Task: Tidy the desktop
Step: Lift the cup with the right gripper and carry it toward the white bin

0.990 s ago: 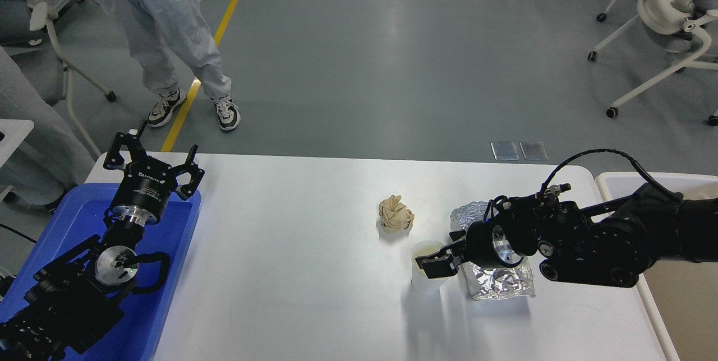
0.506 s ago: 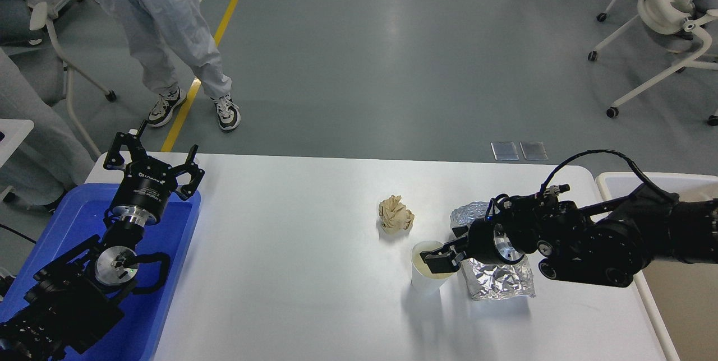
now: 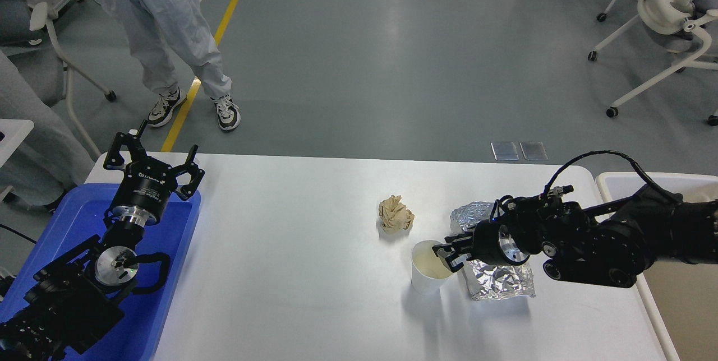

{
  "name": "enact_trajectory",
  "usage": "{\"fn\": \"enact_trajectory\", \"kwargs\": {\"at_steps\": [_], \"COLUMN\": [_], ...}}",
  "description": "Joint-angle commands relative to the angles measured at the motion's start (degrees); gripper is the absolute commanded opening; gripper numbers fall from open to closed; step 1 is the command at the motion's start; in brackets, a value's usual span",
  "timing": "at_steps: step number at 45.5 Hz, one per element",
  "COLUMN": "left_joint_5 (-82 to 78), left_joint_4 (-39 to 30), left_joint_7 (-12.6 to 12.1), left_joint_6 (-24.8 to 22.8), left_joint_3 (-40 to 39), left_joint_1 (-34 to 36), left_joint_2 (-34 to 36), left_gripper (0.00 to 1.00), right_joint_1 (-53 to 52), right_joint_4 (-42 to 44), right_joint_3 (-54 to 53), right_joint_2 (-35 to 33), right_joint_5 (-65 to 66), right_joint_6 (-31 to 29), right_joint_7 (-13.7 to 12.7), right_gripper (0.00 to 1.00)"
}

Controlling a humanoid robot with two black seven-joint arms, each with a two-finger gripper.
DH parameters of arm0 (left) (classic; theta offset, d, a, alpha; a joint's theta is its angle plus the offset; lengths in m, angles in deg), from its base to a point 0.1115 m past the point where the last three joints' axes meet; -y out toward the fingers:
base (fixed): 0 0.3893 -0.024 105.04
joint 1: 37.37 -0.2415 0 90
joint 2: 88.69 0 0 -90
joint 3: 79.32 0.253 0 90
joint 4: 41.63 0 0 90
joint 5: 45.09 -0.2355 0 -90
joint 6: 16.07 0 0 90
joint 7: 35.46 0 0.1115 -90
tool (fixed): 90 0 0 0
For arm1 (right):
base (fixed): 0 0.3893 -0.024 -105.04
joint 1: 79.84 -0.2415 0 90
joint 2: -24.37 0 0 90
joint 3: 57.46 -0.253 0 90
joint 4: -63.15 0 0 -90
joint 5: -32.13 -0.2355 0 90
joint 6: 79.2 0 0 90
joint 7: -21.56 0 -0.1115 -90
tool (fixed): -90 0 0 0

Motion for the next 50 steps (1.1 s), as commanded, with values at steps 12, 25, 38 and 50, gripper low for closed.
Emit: {"fn": "enact_trajectory", "kwargs": {"at_steps": [12, 25, 38, 50], "left_joint_5": [0.00, 0.00, 0.00, 0.00], "left_joint_4": [0.00, 0.00, 0.00, 0.00], "left_joint_7": [0.00, 0.00, 0.00, 0.00], "left_joint_6": [0.00, 0.00, 0.00, 0.00], "left_joint_3": [0.00, 0.00, 0.00, 0.00], "left_joint_1": [0.03, -0.05, -0.05, -0.05], "left_joint_2": [0.00, 0.00, 0.00, 0.00], "left_gripper": [1.00, 1.00, 1.00, 1.00], "right_joint_1": [-2.75, -13.73, -24.63, -30.52], "right_joint_4": [-2.32, -12.95, -19.28, -19.55], "right_joint_3": [-0.32, -0.41, 0.21, -0.67], "right_joint_2": [-1.76, -8.87, -15.56, -20.65], "right_joint_5": [-1.33, -10.73, -11.70, -11.79], "right_joint_6": [-3.61, -9.41, -14.59, -21.80], "right_joint_7": [-0.06, -0.58, -0.58, -0.58], "right_gripper": [0.00, 0.00, 0.00, 0.00]}}
